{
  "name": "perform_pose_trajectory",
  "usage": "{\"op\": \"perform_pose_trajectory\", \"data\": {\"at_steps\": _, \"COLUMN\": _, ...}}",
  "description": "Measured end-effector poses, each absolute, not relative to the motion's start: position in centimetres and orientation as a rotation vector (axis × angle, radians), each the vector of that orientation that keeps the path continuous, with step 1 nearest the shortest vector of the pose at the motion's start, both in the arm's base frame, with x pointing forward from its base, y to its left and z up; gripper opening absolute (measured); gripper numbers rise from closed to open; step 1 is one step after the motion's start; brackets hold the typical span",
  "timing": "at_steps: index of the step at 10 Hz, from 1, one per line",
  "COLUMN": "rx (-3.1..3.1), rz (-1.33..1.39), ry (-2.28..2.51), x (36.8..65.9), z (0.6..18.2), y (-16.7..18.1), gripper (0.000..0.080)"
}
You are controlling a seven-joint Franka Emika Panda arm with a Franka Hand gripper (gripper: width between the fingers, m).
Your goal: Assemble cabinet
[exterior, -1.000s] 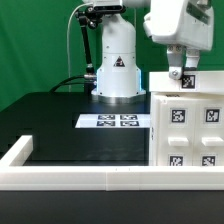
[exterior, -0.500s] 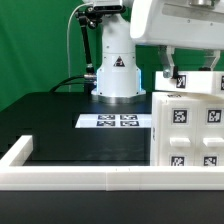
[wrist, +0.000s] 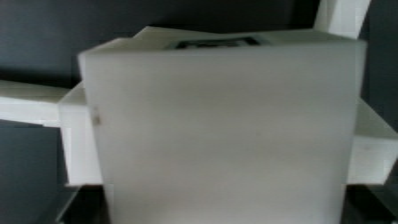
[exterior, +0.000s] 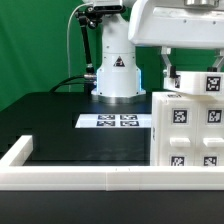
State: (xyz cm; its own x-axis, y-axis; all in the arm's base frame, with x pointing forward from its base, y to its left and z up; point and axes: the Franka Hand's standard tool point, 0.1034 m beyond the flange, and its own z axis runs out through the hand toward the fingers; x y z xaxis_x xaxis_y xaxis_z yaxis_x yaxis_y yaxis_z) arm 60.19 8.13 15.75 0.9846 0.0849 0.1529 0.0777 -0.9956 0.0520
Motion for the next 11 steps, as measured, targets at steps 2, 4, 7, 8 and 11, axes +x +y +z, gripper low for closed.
{"op": "perform_pose_trajectory", "data": {"at_steps": 2, "rx": 3.107, "rz": 0.248, "ry": -0.113, "x": 60.1, "z": 15.7, "y": 8.3, "gripper": 0.056}}
{"op": "perform_pose_trajectory", "data": {"at_steps": 4, "rx": 3.099, "rz": 0.282, "ry": -0.613, "x": 59.5, "z": 15.6, "y": 9.1, "gripper": 0.056}}
{"op": "perform_pose_trajectory", "data": {"at_steps": 7, "rx": 2.98, "rz": 0.284, "ry": -1.181, "x": 59.6, "z": 15.9, "y": 10.0, "gripper": 0.056}}
{"op": "perform_pose_trajectory", "data": {"at_steps": 8, "rx": 2.946, "rz": 0.293, "ry": -1.307, "x": 59.8, "z": 15.9, "y": 10.1, "gripper": 0.056}}
{"op": "perform_pose_trajectory", "data": {"at_steps": 11, "rx": 2.858, "rz": 0.258, "ry": -1.573, "x": 59.8, "z": 15.9, "y": 10.1, "gripper": 0.056}}
